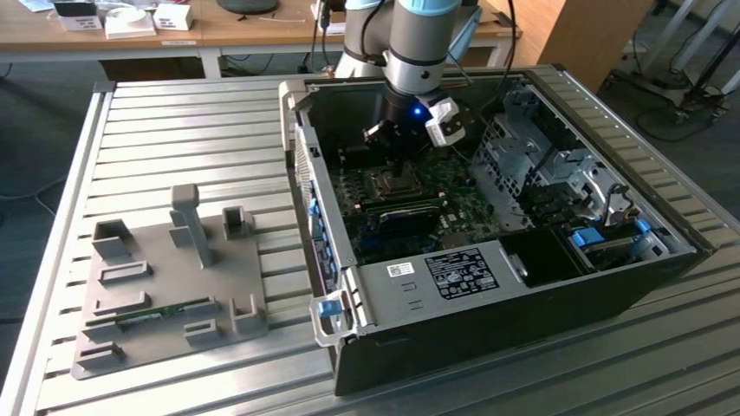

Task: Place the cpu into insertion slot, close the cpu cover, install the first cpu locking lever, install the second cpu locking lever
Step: 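Install the second cpu locking lever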

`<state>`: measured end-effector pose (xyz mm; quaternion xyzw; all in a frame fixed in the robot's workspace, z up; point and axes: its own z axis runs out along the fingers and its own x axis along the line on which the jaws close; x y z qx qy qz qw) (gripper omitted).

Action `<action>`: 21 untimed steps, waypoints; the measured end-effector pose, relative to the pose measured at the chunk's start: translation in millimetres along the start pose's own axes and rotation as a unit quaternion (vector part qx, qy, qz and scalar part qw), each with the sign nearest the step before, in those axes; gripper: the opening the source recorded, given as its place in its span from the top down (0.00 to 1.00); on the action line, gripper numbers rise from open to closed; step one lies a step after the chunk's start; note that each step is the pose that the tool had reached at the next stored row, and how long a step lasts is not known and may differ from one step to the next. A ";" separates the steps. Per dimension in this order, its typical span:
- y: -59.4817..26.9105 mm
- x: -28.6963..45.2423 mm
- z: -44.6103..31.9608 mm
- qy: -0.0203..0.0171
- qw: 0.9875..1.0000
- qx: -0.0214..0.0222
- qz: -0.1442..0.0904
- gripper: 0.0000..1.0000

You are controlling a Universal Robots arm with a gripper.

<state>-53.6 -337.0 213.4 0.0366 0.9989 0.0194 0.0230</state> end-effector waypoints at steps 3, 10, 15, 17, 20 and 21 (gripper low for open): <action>0.2 -0.2 -3.9 0.000 1.000 0.000 0.000 0.89; 0.6 -0.6 -11.8 0.000 1.000 0.000 0.000 0.89; 0.6 -0.6 -12.9 0.000 1.000 0.000 0.000 0.89; 0.6 -0.6 -12.9 0.000 1.000 0.000 0.000 0.89; 0.6 -0.6 -13.0 0.000 1.000 0.000 0.000 0.89; 0.6 -0.6 -13.0 0.000 1.000 0.000 0.000 0.89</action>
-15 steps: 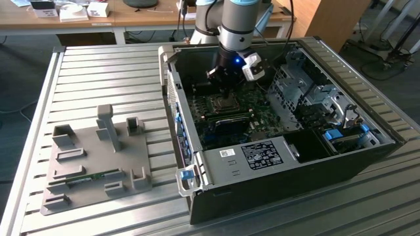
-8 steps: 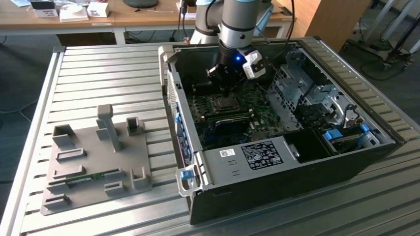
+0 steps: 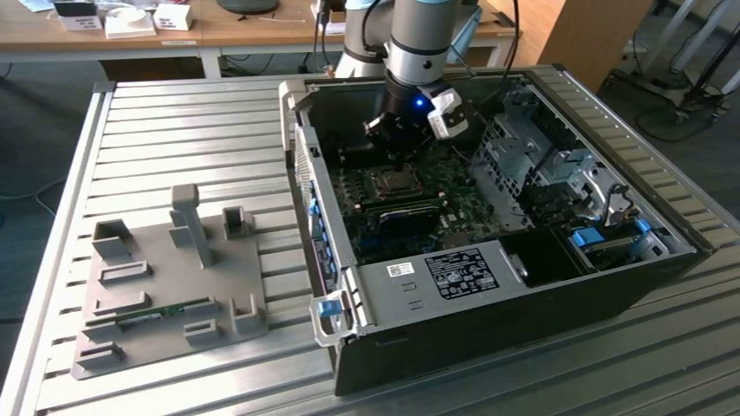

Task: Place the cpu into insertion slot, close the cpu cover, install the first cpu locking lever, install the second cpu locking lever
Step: 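Install the second cpu locking lever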

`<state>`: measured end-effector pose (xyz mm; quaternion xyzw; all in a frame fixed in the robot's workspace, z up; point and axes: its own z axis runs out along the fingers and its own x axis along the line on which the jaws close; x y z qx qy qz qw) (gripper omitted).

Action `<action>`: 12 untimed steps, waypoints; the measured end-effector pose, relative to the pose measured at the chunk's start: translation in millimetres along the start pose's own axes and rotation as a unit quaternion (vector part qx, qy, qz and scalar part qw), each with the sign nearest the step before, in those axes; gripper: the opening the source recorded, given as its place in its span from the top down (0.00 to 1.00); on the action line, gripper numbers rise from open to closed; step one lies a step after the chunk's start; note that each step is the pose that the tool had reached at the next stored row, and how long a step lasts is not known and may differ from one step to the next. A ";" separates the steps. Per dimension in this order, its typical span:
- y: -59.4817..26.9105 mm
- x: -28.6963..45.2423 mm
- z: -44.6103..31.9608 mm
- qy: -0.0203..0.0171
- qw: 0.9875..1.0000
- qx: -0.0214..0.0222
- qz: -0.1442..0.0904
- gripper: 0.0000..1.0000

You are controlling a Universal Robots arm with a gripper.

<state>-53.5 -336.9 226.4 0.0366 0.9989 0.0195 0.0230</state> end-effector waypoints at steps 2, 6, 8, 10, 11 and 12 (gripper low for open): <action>0.0 0.0 -1.3 0.000 1.000 0.000 0.000 0.89; 0.1 -0.1 -3.1 0.000 1.000 0.000 0.000 0.89; -0.2 -0.2 -3.2 0.000 1.000 0.000 0.000 0.89; -1.1 -0.3 -3.3 0.000 1.000 0.000 0.000 0.89; -1.6 -0.3 -3.4 0.000 1.000 0.000 0.000 0.89; -2.3 -0.3 -3.5 0.000 1.000 0.000 0.000 0.89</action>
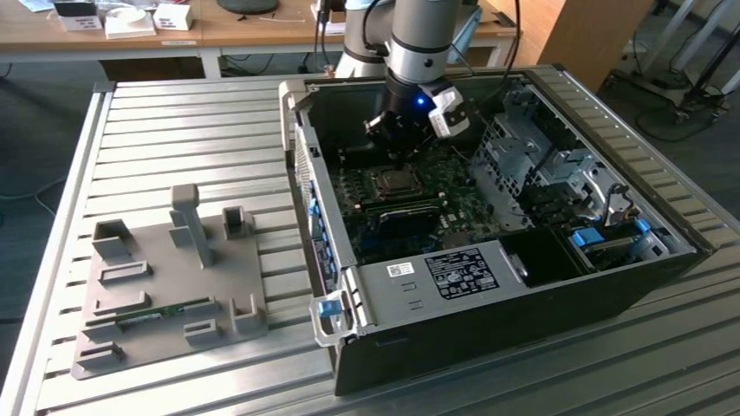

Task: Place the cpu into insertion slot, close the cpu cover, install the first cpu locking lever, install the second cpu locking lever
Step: 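Install the second cpu locking lever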

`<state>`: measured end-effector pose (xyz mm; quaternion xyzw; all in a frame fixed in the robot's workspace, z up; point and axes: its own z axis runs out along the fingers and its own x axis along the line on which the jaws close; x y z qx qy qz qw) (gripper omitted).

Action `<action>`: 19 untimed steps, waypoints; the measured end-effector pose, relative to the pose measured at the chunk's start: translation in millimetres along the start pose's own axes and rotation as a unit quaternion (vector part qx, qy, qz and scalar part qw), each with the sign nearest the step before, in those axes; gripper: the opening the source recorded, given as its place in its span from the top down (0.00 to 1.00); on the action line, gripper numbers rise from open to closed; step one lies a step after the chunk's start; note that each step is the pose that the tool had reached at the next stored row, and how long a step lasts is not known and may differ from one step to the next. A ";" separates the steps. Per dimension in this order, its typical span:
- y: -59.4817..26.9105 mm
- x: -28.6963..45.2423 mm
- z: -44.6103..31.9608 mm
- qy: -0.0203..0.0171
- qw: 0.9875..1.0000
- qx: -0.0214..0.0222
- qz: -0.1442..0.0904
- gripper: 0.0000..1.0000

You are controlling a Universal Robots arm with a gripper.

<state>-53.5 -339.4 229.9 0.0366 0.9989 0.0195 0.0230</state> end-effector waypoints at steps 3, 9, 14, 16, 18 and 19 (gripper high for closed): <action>-2.4 -0.2 -0.3 0.000 1.000 0.000 0.000 0.89; -5.8 -0.4 -1.2 0.000 1.000 0.000 0.000 0.89; -5.8 -0.8 -6.6 0.000 1.000 0.000 0.000 0.89; -6.7 -0.9 -6.8 0.000 1.000 0.000 0.000 0.89; -8.5 -1.0 -6.9 0.000 1.000 0.000 0.000 0.89; -9.6 -1.0 -6.9 0.000 1.000 0.000 0.000 0.89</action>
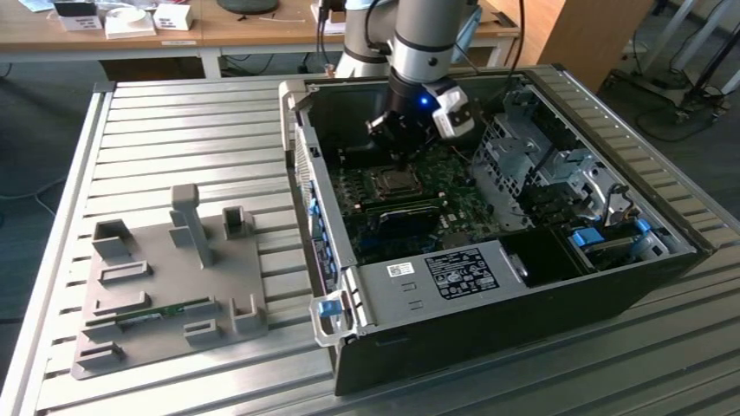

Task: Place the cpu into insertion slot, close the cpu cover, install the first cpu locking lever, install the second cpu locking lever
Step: 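Install the second cpu locking lever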

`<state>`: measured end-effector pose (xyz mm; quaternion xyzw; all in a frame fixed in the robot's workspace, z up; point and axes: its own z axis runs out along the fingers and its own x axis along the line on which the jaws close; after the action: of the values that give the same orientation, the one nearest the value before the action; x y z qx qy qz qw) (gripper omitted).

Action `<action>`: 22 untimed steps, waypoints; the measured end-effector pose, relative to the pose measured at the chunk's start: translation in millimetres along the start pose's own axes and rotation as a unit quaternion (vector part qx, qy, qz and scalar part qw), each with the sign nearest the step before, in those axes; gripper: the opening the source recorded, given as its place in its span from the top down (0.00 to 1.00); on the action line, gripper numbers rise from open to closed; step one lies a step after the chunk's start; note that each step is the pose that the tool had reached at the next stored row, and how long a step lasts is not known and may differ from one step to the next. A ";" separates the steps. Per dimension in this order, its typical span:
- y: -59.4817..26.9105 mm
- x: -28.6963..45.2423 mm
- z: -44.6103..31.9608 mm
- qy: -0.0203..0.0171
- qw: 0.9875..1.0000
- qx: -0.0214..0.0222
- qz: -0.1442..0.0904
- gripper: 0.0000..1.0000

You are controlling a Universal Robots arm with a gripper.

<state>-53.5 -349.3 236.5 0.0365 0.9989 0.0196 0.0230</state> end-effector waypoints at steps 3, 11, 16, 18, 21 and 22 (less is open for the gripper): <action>-2.6 -0.2 -0.1 0.000 1.000 0.000 0.000 0.89; -3.0 -0.2 -0.9 0.000 1.000 0.000 0.000 0.89; -2.8 -0.3 -2.0 0.000 1.000 0.000 0.000 0.89; -2.8 -0.3 -2.4 0.000 1.000 0.000 0.000 0.89; -2.9 -0.3 -2.8 0.000 1.000 0.000 0.000 0.89; -3.0 -0.3 -3.2 0.000 1.000 0.000 0.000 0.89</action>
<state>-53.6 -352.4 239.5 0.0366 0.9989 0.0195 0.0229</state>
